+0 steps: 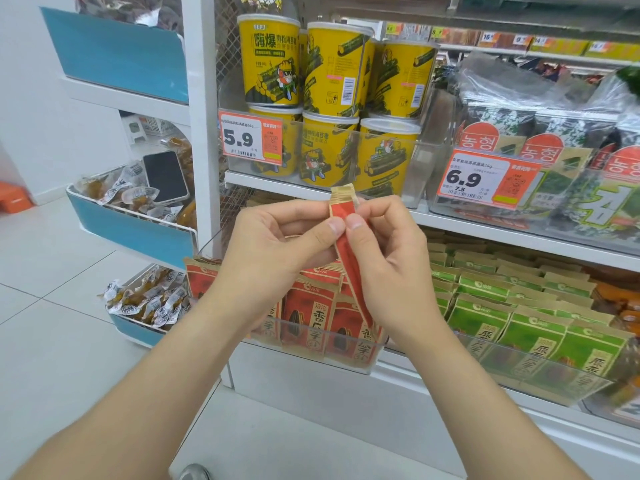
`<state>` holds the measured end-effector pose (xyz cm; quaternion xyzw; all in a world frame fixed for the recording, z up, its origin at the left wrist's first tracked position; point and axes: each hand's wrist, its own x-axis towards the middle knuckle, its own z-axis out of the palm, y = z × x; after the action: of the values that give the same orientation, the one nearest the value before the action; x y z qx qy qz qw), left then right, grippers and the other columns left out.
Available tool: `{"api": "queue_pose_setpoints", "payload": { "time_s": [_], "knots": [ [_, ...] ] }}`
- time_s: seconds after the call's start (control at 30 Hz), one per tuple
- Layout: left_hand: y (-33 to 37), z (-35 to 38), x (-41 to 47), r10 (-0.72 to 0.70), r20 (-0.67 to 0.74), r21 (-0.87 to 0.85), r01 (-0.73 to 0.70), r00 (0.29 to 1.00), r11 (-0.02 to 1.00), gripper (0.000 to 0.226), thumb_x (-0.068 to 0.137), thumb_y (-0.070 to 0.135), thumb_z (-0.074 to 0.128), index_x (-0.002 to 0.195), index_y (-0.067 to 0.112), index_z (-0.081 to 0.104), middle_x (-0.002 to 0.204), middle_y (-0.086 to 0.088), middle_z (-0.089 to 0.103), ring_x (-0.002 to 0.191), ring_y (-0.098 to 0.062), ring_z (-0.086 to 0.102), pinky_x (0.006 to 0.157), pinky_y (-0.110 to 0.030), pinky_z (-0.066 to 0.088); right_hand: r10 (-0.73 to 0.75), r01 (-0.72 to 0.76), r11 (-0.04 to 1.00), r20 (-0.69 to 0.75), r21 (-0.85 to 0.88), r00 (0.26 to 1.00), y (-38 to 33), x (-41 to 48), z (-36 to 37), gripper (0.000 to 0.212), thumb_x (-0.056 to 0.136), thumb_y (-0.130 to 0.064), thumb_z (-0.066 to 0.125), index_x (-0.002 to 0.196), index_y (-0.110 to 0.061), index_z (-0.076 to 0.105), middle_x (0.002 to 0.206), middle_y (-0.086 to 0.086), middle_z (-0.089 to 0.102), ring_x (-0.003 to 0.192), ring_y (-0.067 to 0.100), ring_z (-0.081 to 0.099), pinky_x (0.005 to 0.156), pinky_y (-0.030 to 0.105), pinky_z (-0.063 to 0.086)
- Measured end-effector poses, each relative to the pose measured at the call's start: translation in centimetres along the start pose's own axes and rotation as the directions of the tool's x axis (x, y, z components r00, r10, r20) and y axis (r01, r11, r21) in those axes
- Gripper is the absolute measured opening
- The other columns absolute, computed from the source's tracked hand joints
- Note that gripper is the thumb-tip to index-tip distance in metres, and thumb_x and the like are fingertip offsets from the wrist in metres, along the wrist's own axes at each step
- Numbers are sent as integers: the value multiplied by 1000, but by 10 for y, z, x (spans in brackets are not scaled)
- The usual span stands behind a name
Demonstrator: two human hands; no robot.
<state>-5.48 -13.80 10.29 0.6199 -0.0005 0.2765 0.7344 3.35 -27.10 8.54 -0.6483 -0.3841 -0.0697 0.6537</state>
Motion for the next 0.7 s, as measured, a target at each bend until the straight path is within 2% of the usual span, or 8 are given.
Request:
{"api": "queue_pose_setpoints", "payload": {
  "time_s": [0.13,0.23,0.37,0.47,0.57,0.63,0.67,0.7],
  "knots": [
    [0,-2,1,-11,-22,7,11,1000,1000,17,92,4,75,109,3,80,103,-18,82,93,-29,81,78,-34,66,29,-30,999,26,27,999,-1,-1,2,10,110,-20,60,100,-19,61,87,-1,70,76,8,61,71,25,47],
    [0,-2,1,-16,-25,3,16,1000,1000,16,95,1,74,110,1,79,102,-19,82,93,-29,81,77,-33,66,38,-39,999,31,23,999,-2,-1,2,10,110,-20,60,100,-19,60,87,-3,69,77,6,61,72,24,46],
    [-1,-2,1,-7,-59,5,8,998,1000,8,96,3,73,103,1,77,98,-20,81,89,-31,80,75,-35,66,-5,6,999,31,-43,1000,-3,-2,4,10,109,-24,62,99,-21,60,85,-3,68,76,17,62,70,38,51],
    [-2,-3,1,27,-61,57,-24,998,998,18,99,6,73,116,11,69,98,-16,81,92,-30,80,74,-39,66,-79,96,975,91,-199,993,-7,-5,2,14,108,-23,63,96,-23,55,75,-13,57,70,5,51,66,21,39],
    [-3,-7,1,65,14,132,-67,998,989,38,104,3,67,136,23,67,103,-15,80,101,-31,79,81,-47,68,-95,160,918,191,-364,977,-9,-7,2,14,111,-27,58,103,-28,47,92,-13,58,95,4,55,77,19,38],
    [-3,-8,2,73,11,185,-73,997,980,31,105,3,65,131,17,73,107,-17,79,103,-32,79,82,-49,68,-87,168,906,217,-388,972,-8,-7,2,14,110,-32,57,112,-34,44,116,-12,63,127,12,59,88,25,43],
    [-3,-8,3,76,-10,183,-73,997,980,26,106,3,64,128,14,74,107,-16,80,102,-32,79,81,-48,68,-88,164,906,205,-390,975,-9,-7,2,19,108,-34,61,118,-36,44,124,-12,62,134,18,59,91,28,45],
    [-3,-8,4,78,-44,159,-70,996,985,23,107,4,62,125,12,73,106,-15,80,100,-31,79,79,-44,68,-90,151,907,170,-393,981,-9,-7,2,29,104,-37,66,124,-35,45,126,-13,62,129,20,62,91,30,49]
  ]
}}
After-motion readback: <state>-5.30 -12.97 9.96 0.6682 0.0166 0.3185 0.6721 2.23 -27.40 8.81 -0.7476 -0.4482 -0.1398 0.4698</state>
